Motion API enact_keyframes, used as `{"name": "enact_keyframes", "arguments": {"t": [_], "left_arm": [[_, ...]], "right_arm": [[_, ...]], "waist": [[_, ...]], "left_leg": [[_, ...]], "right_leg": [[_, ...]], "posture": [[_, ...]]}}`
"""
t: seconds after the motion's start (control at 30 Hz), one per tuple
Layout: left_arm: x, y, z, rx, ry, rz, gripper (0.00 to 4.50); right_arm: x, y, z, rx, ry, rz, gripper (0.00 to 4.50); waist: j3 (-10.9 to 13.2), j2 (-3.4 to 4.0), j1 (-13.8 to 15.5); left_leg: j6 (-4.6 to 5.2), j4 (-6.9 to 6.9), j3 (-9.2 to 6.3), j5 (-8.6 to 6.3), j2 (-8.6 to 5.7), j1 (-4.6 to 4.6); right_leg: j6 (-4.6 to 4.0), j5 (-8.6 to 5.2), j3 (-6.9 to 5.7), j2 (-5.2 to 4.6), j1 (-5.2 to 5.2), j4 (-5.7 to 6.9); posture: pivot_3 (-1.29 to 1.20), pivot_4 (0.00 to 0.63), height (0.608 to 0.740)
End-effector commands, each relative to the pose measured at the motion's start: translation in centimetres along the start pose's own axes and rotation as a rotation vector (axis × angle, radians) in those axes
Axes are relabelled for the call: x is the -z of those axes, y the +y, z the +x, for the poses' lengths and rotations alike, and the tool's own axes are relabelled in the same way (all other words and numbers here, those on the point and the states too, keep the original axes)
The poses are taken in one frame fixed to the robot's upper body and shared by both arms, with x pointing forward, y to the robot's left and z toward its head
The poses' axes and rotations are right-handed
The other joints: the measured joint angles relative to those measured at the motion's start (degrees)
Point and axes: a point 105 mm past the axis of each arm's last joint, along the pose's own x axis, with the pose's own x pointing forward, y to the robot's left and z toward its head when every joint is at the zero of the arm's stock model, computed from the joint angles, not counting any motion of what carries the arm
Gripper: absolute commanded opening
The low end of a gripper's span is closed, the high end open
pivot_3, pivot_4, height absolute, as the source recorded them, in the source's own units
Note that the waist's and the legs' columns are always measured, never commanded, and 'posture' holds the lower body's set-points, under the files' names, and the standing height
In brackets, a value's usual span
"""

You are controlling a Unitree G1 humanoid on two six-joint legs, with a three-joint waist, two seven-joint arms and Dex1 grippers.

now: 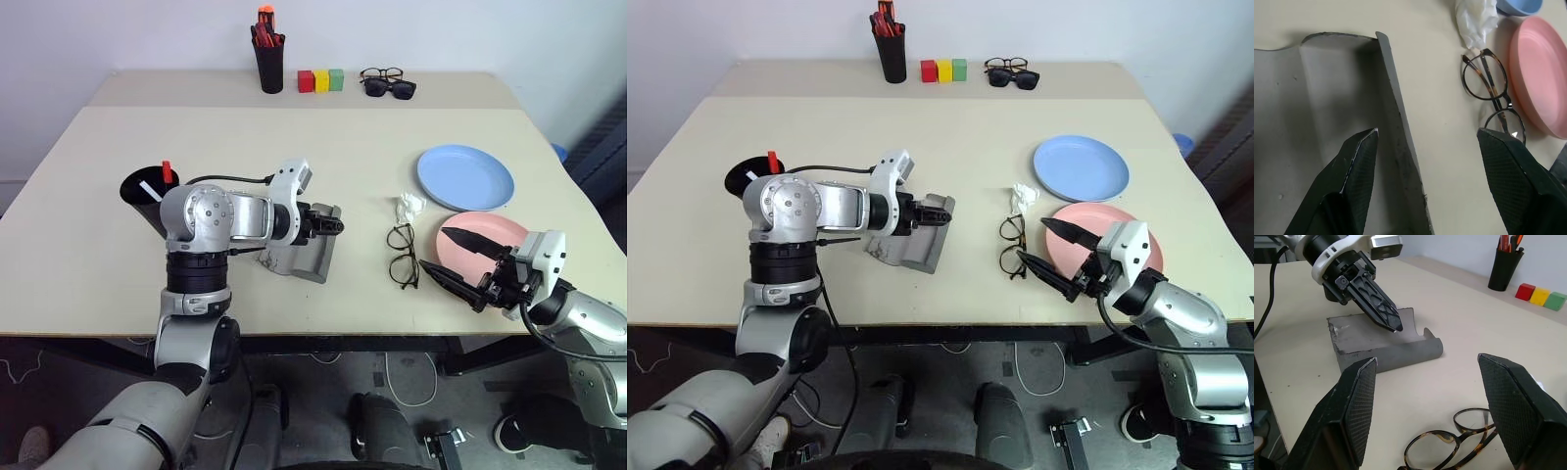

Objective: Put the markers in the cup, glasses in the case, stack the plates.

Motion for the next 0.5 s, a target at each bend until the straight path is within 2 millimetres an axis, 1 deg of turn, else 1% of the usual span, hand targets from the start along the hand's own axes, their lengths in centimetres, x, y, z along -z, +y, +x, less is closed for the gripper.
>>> {"name": "enact_keyframes", "arguments": {"t": [0.03, 0.07, 0.17, 0.3, 0.37, 0.43, 0.47, 0.5], "left_arm": [[-0.1, -1.2, 0.7, 0.01, 0.052, 0.004, 3.27], [0.1, -1.2, 1.0, 0.004, 0.075, -0.002, 3.27], [0.7, -0.3, 1.7, -0.069, 0.146, -0.036, 3.27], [1.2, 0.6, 2.1, -0.176, 0.206, -0.008, 3.27], [1.2, 0.7, 2.3, -0.211, 0.222, 0.014, 2.75], [1.1, 0.5, 2.4, -0.223, 0.226, 0.026, 2.08], [1.0, 0.4, 2.4, -0.223, 0.227, 0.027, 1.48], [0.9, 0.3, 2.5, -0.221, 0.228, 0.029, 1.05]], "right_arm": [[-1.4, -0.2, -0.4, 0.025, -0.044, -0.052, 3.36], [-1.4, -0.1, -0.3, 0.028, -0.046, -0.053, 3.36], [-1.6, -0.1, -0.4, 0.036, -0.053, -0.057, 3.36], [-1.7, -0.3, -0.5, 0.06, -0.063, -0.062, 3.36], [-1.7, -0.3, -0.5, 0.068, -0.065, -0.067, 3.36], [-1.8, -0.3, -0.6, 0.074, -0.068, -0.068, 3.36], [-1.8, -0.3, -0.7, 0.077, -0.068, -0.069, 3.36], [-1.8, -0.3, -0.8, 0.08, -0.067, -0.071, 3.36]], "waist": [[0.01, -0.01, -0.1], [0.01, -0.01, -0.11], [0.01, -0.02, -0.17], [0.01, -0.02, -0.14], [0.01, -0.03, -0.11], [0.01, -0.03, -0.1], [0.01, -0.03, -0.06], [0.01, -0.03, -0.03]], "left_leg": [[0.0, 0.02, 0.01, 0.0, 0.0, 0.0], [0.0, 0.03, 0.01, 0.0, 0.0, 0.0], [0.0, 0.05, 0.0, 0.0, 0.0, 0.01], [-0.01, 0.0, 0.01, 0.0, 0.0, 0.01], [-0.01, 0.0, 0.02, 0.0, 0.0, 0.01], [-0.02, -0.01, 0.03, 0.0, -0.01, 0.01], [-0.02, -0.01, 0.04, 0.0, -0.02, 0.01], [-0.03, -0.01, 0.03, 0.0, -0.02, 0.01]], "right_leg": [[0.0, 0.0, 0.0, 0.0, 0.0, 0.0], [-0.01, 0.0, 0.0, 0.0, 0.0, 0.0], [-0.01, 0.01, 0.0, 0.0, -0.01, 0.03], [-0.01, 0.02, -0.01, 0.0, -0.03, 0.03], [0.0, 0.01, 0.0, 0.0, -0.03, 0.02], [0.0, 0.01, 0.0, 0.0, -0.02, 0.0], [0.0, 0.01, 0.0, -0.01, -0.02, 0.0], [0.0, 0.01, -0.01, -0.01, -0.02, -0.01]], "posture": [[0.0, 0.15, 0.74], [0.0, 0.15, 0.74], [0.0, 0.15, 0.74], [0.0, 0.15, 0.74], [0.0, 0.15, 0.74], [0.0, 0.15, 0.74], [0.0, 0.15, 0.74], [0.0, 0.15, 0.74]]}}
